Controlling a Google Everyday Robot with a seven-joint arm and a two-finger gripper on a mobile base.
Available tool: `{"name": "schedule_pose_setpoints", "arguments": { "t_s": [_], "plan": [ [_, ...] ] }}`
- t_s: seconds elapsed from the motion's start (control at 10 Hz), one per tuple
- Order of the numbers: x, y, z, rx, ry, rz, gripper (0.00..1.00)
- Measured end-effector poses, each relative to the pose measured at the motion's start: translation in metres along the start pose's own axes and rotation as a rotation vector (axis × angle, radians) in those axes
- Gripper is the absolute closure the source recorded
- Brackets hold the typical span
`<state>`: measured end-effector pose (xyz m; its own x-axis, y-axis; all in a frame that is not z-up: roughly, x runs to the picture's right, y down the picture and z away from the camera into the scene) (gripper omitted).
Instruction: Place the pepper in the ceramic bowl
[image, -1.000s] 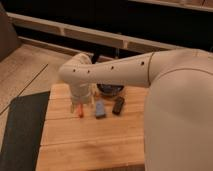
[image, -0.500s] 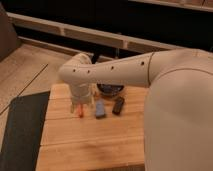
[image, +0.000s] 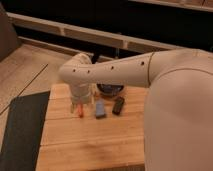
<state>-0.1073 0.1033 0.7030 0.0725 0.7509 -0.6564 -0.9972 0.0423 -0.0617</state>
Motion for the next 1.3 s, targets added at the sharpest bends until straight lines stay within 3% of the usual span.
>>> {"name": "schedule_pose_setpoints", "arguments": {
  "t_s": [0.5,0.7,0.9,1.0,1.1,1.3],
  "plan": [
    [-0.001,-0.001,-0.001,0.006,-0.009,-0.004,0.35],
    [-0.011,0.001,-0.010,0.022,-0.086,-0.033,0.35],
    [-0.036,0.020,-0.043,0.003,-0.284,-0.149,0.35],
    [-0.042,0.027,-0.055,-0.007,-0.341,-0.187,0.35],
    [-0.047,0.033,-0.065,-0.015,-0.389,-0.219,0.35],
    [-0.047,0.034,-0.066,-0.015,-0.395,-0.225,0.35]
  ]
}}
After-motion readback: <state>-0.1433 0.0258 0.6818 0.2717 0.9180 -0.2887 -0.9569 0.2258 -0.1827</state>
